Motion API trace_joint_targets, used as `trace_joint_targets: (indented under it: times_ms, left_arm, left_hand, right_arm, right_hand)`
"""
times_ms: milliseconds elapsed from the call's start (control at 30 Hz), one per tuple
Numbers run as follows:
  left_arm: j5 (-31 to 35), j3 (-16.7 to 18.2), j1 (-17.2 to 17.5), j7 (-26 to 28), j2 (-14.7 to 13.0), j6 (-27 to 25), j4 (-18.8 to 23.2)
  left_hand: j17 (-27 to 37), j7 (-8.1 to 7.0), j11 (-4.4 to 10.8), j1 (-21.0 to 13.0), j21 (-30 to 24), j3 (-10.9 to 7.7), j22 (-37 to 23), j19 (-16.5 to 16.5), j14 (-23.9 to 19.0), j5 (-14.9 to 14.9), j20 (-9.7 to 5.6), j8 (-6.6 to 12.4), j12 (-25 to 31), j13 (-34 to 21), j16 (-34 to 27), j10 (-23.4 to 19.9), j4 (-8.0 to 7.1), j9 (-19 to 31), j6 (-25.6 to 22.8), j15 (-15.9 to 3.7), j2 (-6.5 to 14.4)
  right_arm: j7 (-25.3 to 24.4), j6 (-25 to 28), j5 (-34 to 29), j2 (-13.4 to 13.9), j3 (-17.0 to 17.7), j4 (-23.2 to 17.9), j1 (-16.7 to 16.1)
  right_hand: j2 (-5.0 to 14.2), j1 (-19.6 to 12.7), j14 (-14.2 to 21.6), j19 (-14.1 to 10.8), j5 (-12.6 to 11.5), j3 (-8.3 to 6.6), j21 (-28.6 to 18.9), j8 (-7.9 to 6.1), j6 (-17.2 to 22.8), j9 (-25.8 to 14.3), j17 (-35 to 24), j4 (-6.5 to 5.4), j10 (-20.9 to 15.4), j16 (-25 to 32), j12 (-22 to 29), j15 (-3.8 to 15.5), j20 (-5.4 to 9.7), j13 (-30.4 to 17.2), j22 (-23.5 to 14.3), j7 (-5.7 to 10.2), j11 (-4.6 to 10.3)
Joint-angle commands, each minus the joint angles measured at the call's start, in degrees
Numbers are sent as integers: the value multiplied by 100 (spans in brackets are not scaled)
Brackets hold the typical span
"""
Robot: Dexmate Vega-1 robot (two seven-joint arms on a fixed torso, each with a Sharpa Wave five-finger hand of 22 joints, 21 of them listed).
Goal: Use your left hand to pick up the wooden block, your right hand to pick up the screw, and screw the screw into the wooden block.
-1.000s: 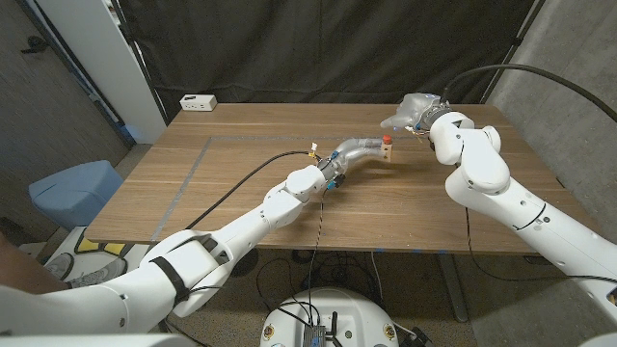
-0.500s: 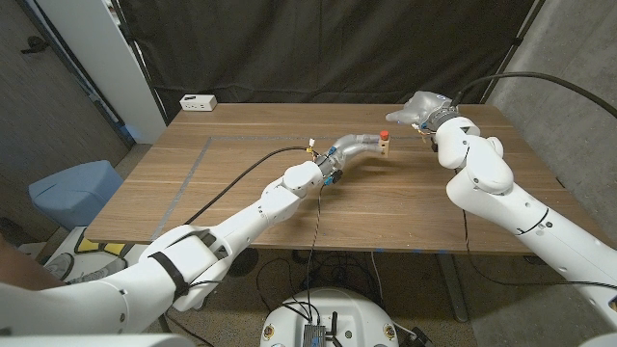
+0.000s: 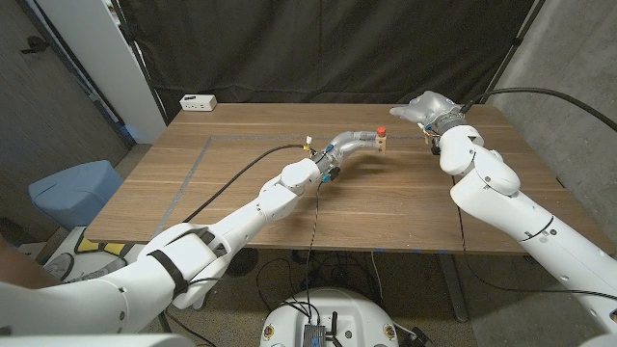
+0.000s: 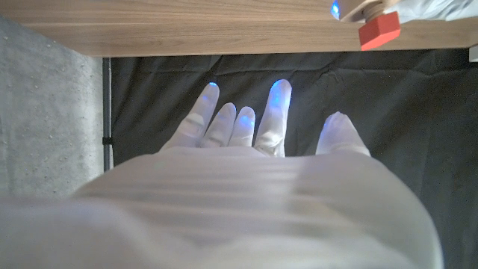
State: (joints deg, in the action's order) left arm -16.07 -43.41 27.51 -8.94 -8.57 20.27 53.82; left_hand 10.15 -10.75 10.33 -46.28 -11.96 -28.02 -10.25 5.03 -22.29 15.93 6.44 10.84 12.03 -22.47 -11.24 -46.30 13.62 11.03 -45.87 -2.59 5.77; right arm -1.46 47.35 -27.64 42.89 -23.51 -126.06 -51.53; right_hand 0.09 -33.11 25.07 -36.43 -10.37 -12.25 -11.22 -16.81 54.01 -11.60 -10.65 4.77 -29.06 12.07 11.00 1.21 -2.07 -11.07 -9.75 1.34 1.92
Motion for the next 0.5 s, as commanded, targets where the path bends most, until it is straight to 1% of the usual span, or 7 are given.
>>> trace_joint_targets:
  times_ms: [33, 133, 167, 200, 367, 467, 500]
  left_arm:
    - [-8, 32, 48, -1, -104, -3, 217]
    - [-4, 38, 73, 19, -128, -15, 283]
    - [-2, 38, 79, 22, -134, -17, 299]
    - [-8, 40, 83, 16, -137, -18, 308]
    - [-5, 33, 94, 12, -145, -36, 344]
    - [-17, 39, 103, 20, -143, -51, 358]
    - [-14, 37, 105, 21, -146, -53, 363]
  left_hand:
    - [1, 335, 1, 248, -12, -435, -31, 44, -57, 25, 5, 51, 37, -26, -33, -59, -409, 29, -448, -8, 307]
    - [3, 328, 2, 248, -10, -431, -31, 41, -54, 24, 7, 50, 38, -25, -33, -63, -411, 29, -447, -5, 308]
    - [3, 330, 2, 248, -10, -431, -31, 42, -56, 24, 5, 50, 36, -26, -33, -59, -411, 29, -447, -5, 307]
    - [3, 332, 1, 248, -9, -429, -31, 39, -56, 24, 8, 49, 37, -26, -34, -60, -411, 29, -444, -8, 307]
    - [2, 319, 9, 243, -8, -423, -31, 38, -54, 23, 6, 53, 37, -25, -33, -66, -408, 29, -454, -17, 300]
    - [2, 316, 8, 239, -9, -421, -31, 39, -58, 22, 3, 52, 38, -25, -35, -71, -406, 29, -452, -18, 299]
    - [1, 317, 7, 238, -9, -420, -31, 40, -58, 22, -1, 55, 39, -25, -34, -74, -404, 29, -460, -17, 296]
  right_arm:
    - [-1389, -629, 1201, -261, 419, 146, -456]
    - [-1599, -769, 1467, -329, 491, 178, -527]
    - [-1632, -820, 1556, -323, 511, 185, -542]
    - [-1694, -857, 1646, -354, 536, 196, -561]
    - [-2035, -1053, 1962, -449, 590, 248, -653]
    - [-2195, -1244, 2187, -504, 654, 298, -732]
    - [-2243, -1266, 2237, -510, 658, 304, -750]
  right_hand:
    - [14, 36, 6, -19, 5, -18, 23, 34, -66, -7, -20, 46, -24, -18, 11, -69, -55, -29, -6, -15, -50]
    - [19, 37, 6, -13, 7, -19, 26, 44, -70, -6, -20, 51, -24, -19, 12, -72, -49, -29, -5, -23, -65]
    - [22, 39, -13, -1, 9, -18, 31, 59, -92, -6, -21, 54, -17, -28, 11, -95, -54, -29, -5, -15, -77]
    - [28, 44, -13, 16, 11, -18, 37, 82, -129, -5, -22, 57, 3, -27, 5, -92, -54, -29, -5, -40, -94]
    - [36, 64, -50, 43, 17, -11, 44, 132, -199, -5, -24, 62, 63, -42, -11, -114, -72, -30, -5, -29, -98]
    - [37, 90, -90, 66, 21, 0, 49, 181, -276, -6, -27, 63, 96, -56, -15, -136, -88, -31, -4, -43, -154]
    - [39, 94, -92, 67, 21, 1, 49, 189, -287, -6, -27, 64, 112, -57, -19, -145, -88, -31, -4, -39, -139]
